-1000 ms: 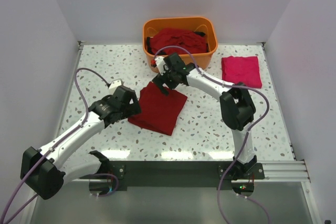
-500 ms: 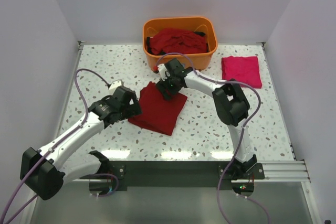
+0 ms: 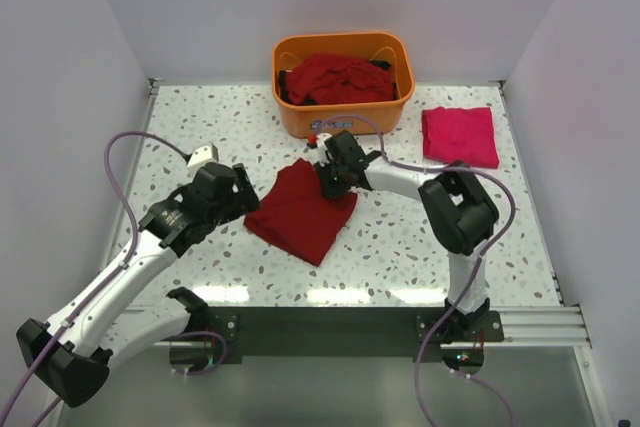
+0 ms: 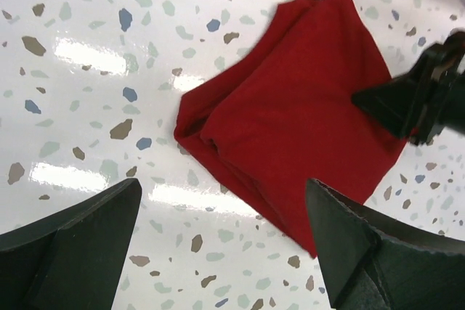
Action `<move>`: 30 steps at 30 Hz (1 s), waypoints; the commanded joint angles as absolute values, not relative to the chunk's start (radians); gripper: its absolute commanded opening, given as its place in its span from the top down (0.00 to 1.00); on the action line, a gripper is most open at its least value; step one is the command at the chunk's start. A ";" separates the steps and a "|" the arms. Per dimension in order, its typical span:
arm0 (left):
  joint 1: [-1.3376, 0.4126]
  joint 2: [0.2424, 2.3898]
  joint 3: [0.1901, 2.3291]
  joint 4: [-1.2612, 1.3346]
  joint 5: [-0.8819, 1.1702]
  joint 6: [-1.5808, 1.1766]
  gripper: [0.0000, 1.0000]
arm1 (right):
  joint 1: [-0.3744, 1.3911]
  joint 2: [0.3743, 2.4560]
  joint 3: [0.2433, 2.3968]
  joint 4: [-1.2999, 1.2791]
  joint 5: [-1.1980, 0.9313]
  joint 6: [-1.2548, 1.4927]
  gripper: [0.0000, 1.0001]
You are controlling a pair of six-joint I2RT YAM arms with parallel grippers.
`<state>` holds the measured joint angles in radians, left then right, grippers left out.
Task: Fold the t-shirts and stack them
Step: Neatly place the folded tshirt to the corner
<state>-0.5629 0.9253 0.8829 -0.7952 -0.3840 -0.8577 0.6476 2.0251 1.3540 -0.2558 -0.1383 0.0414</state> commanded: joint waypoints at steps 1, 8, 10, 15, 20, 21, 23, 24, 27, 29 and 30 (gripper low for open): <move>-0.557 0.896 0.933 -0.830 -0.462 -0.882 0.00 | 0.653 1.924 1.183 -0.284 -0.003 0.164 0.88; -0.557 0.913 0.943 -0.844 -0.500 -0.888 0.00 | 0.569 1.706 1.062 -0.261 0.372 0.184 1.00; -0.557 0.919 0.942 -0.838 -0.506 -0.891 0.00 | 0.508 1.686 1.062 -0.261 0.463 0.169 1.00; -0.557 0.931 0.950 -0.831 -0.545 -0.890 0.00 | 0.414 1.611 1.043 -0.102 0.532 0.057 1.00; -0.557 0.948 0.968 -0.839 -0.581 -0.890 0.00 | 0.333 1.654 1.159 -0.086 0.518 0.005 1.00; -0.557 0.948 0.968 -0.842 -0.586 -0.890 0.00 | 0.319 1.679 1.179 -0.087 0.526 -0.042 1.00; -0.557 0.950 0.971 -0.841 -0.594 -0.890 0.00 | 0.304 1.707 1.253 -0.124 0.532 -0.067 1.00; -0.557 0.954 0.973 -0.841 -0.595 -0.885 0.00 | 0.289 1.733 1.273 -0.129 0.537 -0.090 1.00; -0.557 0.965 0.986 -0.850 -0.604 -0.882 0.00 | 0.256 1.775 1.345 -0.156 0.555 -0.130 1.00; -0.555 0.973 0.996 -0.854 -0.609 -0.881 0.00 | 0.235 1.795 1.405 -0.195 0.539 -0.132 1.00; -0.557 0.979 0.996 -0.853 -0.609 -0.876 0.00 | 0.215 1.801 1.425 -0.207 0.514 -0.132 1.00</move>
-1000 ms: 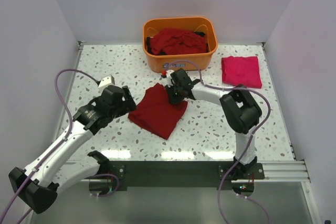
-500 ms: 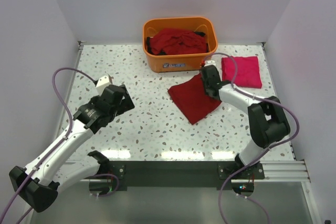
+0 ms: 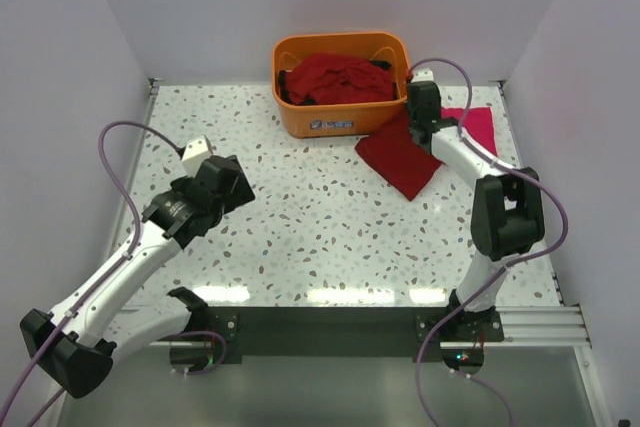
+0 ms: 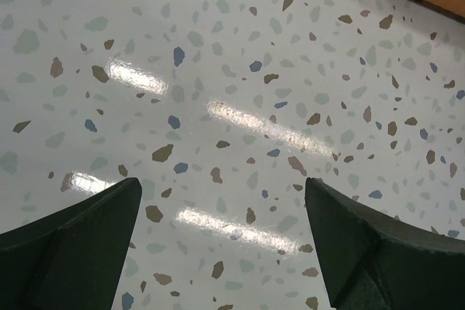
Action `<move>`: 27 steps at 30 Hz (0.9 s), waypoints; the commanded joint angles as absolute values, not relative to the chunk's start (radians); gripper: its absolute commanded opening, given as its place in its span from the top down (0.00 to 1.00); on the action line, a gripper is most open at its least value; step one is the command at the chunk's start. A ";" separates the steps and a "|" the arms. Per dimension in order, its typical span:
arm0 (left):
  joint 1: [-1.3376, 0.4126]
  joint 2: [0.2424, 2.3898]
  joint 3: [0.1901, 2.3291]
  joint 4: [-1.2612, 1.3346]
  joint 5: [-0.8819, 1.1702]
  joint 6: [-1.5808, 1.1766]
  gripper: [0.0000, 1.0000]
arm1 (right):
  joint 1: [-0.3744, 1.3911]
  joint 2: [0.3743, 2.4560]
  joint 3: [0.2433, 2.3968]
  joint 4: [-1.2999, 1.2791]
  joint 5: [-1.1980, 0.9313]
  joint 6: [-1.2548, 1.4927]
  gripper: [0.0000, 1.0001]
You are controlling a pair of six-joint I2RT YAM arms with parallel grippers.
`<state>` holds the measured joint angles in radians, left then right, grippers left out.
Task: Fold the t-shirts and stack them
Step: Neatly place the folded tshirt to the corner
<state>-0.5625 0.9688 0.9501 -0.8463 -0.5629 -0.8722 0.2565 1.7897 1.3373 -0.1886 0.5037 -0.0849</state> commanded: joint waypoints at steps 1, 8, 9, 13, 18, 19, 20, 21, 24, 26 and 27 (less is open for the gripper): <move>-0.555 0.982 0.997 -0.853 -0.607 -0.877 0.00 | 0.206 1.822 1.465 -0.221 0.511 -0.129 1.00; -0.555 1.012 0.996 -0.838 -0.604 -0.881 0.00 | 0.143 1.891 1.643 -0.359 0.473 -0.074 1.00; -0.555 1.020 0.996 -0.833 -0.603 -0.879 0.00 | 0.143 1.894 1.664 -0.380 0.466 -0.063 1.00; -0.555 1.042 0.999 -0.819 -0.598 -0.874 0.00 | 0.141 1.894 1.733 -0.408 0.448 -0.020 1.00; -0.555 1.061 1.005 -0.811 -0.597 -0.865 0.00 | 0.123 1.969 1.903 -0.497 0.451 0.051 1.00; -0.555 1.063 1.005 -0.810 -0.597 -0.865 0.00 | 0.120 1.986 1.929 -0.540 0.459 0.063 1.00; -0.555 1.066 1.006 -0.807 -0.597 -0.867 0.00 | 0.112 2.000 1.957 -0.564 0.474 0.101 1.00; -0.554 1.068 1.003 -0.804 -0.594 -0.865 0.00 | 0.106 2.011 1.982 -0.584 0.476 0.122 1.00; -0.555 1.078 1.003 -0.796 -0.589 -0.864 0.00 | 0.072 2.040 2.055 -0.669 0.460 0.222 1.00; -0.554 1.089 1.005 -0.795 -0.589 -0.861 0.00 | 0.040 2.052 2.094 -0.712 0.439 0.294 1.00; -0.554 1.091 1.011 -0.795 -0.589 -0.859 0.00 | 0.026 2.054 2.109 -0.719 0.408 0.316 1.00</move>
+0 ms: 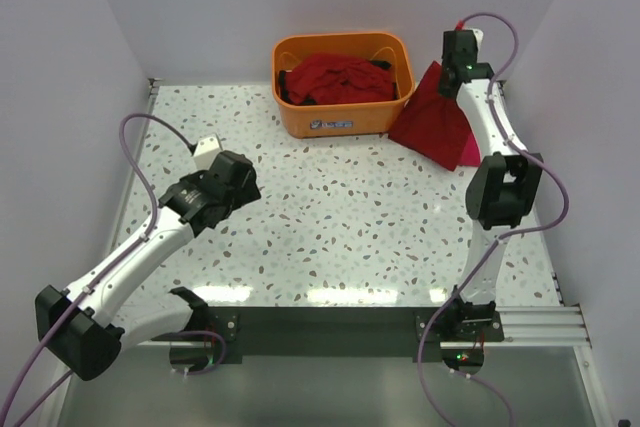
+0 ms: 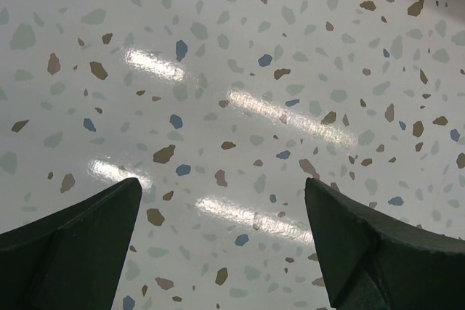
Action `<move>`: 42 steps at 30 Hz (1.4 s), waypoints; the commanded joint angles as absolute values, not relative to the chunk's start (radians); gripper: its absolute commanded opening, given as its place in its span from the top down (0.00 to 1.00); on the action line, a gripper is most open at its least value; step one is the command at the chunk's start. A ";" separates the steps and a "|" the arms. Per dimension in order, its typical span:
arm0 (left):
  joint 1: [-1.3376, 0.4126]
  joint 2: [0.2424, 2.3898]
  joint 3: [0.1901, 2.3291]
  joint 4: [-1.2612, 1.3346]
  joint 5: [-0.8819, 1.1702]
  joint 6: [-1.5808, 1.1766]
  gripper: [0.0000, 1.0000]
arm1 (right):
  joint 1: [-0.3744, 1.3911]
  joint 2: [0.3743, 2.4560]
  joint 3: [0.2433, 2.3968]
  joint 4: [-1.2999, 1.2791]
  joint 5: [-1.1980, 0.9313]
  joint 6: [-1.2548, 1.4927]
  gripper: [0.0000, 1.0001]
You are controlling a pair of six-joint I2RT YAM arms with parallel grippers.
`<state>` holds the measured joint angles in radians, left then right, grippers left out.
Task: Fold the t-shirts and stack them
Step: Neatly place the folded tshirt to the corner
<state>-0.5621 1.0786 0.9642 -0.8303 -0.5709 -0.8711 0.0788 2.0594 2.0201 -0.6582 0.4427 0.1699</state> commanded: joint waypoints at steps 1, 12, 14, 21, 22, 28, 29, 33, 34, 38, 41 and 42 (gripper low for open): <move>-0.552 1.095 1.012 -0.793 -0.588 -0.858 0.00 | 0.014 2.059 2.117 -0.727 0.390 0.336 1.00; -0.546 1.137 1.019 -0.755 -0.557 -0.844 0.00 | -0.222 2.019 1.935 -0.669 0.134 0.638 1.00; -0.545 1.144 1.020 -0.755 -0.554 -0.841 0.00 | -0.245 1.996 1.866 -0.614 0.133 0.672 1.00; -0.540 1.163 1.034 -0.755 -0.540 -0.831 0.00 | -0.296 2.005 1.637 -0.518 0.143 0.768 0.87; -0.538 1.164 1.034 -0.753 -0.537 -0.833 0.00 | -0.296 2.011 1.634 -0.520 0.149 0.759 0.80; -0.538 1.157 1.035 -0.762 -0.522 -0.828 0.00 | -0.295 2.013 1.704 -0.594 0.166 0.704 0.14; -0.538 1.154 1.037 -0.762 -0.522 -0.830 0.00 | -0.295 1.994 1.707 -0.600 0.175 0.690 0.07; -0.538 1.137 1.042 -0.759 -0.522 -0.825 0.00 | -0.288 1.884 1.701 -0.615 0.221 0.618 0.01; -0.538 1.132 1.043 -0.758 -0.522 -0.821 0.00 | -0.278 1.853 1.694 -0.624 0.230 0.586 0.01; -0.538 1.118 1.052 -0.759 -0.523 -0.822 0.00 | -0.200 1.700 1.652 -0.719 0.273 0.494 0.01; -0.538 1.100 1.042 -0.761 -0.520 -0.824 0.00 | -0.039 1.609 1.576 -0.738 0.374 0.440 0.01; -0.538 1.095 1.040 -0.761 -0.522 -0.824 0.00 | 0.006 1.550 1.503 -0.735 0.405 0.436 0.01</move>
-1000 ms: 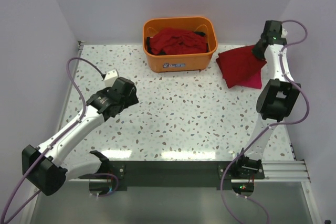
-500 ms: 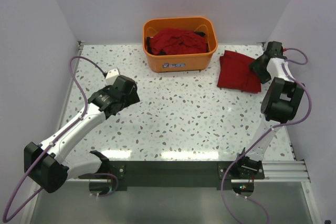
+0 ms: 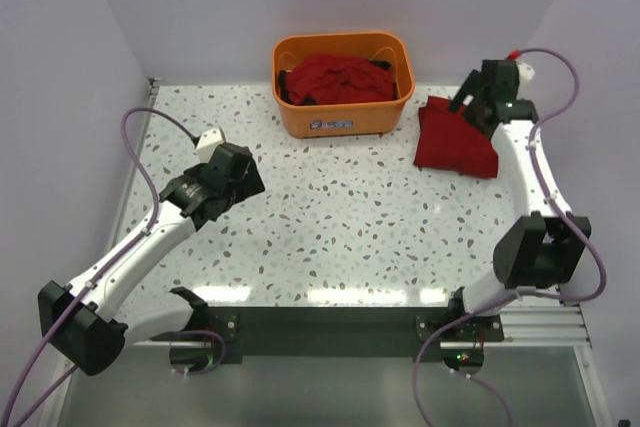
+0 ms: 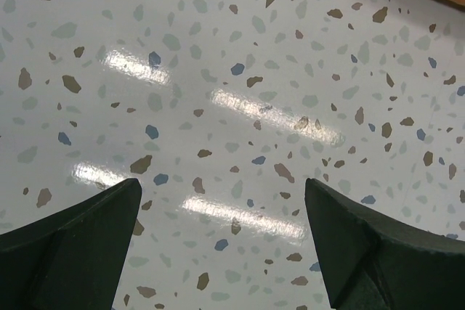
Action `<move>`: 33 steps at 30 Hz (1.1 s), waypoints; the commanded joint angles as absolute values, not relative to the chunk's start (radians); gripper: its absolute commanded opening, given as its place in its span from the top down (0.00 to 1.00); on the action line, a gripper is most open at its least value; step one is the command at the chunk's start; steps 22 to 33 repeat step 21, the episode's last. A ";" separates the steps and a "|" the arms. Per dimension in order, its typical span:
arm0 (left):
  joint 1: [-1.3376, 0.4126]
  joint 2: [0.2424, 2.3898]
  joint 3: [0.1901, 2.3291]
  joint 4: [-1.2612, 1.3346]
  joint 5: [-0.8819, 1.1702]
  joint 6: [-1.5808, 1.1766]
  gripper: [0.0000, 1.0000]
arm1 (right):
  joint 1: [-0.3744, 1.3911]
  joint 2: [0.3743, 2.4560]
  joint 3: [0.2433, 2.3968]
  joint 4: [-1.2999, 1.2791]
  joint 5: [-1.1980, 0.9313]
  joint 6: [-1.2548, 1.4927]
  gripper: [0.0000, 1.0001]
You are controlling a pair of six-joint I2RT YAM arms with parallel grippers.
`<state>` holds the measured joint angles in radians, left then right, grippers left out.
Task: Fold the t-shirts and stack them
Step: Neatly place the folded tshirt to the corner
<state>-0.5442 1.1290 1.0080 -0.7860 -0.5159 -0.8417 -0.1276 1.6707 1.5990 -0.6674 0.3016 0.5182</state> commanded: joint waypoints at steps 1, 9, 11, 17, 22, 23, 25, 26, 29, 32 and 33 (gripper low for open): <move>-0.538 1.086 1.037 -0.765 -0.523 -0.825 0.00 | 0.103 1.513 1.456 -0.724 0.425 0.443 0.01; -0.537 1.011 0.986 -0.824 -0.554 -0.842 0.00 | 0.213 1.085 0.921 -0.549 0.354 0.517 0.01; -0.535 0.977 0.968 -0.853 -0.566 -0.868 0.00 | 0.212 0.985 0.905 -0.589 0.397 0.502 0.01; -0.535 0.874 0.907 -0.816 -0.494 -0.910 0.00 | 0.212 0.821 0.859 -0.669 0.396 0.479 0.01; -0.535 0.838 0.882 -0.804 -0.472 -0.899 0.00 | 0.213 0.756 0.831 -0.643 0.390 0.445 0.01; -0.535 0.838 0.882 -0.804 -0.472 -0.899 0.00 | 0.213 0.756 0.831 -0.643 0.390 0.445 0.01; -0.535 0.838 0.882 -0.804 -0.472 -0.899 0.00 | 0.213 0.756 0.831 -0.643 0.390 0.445 0.01; -0.535 0.838 0.882 -0.804 -0.472 -0.899 0.00 | 0.213 0.756 0.831 -0.643 0.390 0.445 0.01; -0.535 0.838 0.882 -0.804 -0.472 -0.899 0.00 | 0.213 0.756 0.831 -0.643 0.390 0.445 0.01; -0.535 0.838 0.882 -0.804 -0.472 -0.899 0.00 | 0.213 0.756 0.831 -0.643 0.390 0.445 0.01; -0.535 0.838 0.882 -0.804 -0.472 -0.899 0.00 | 0.213 0.756 0.831 -0.643 0.390 0.445 0.01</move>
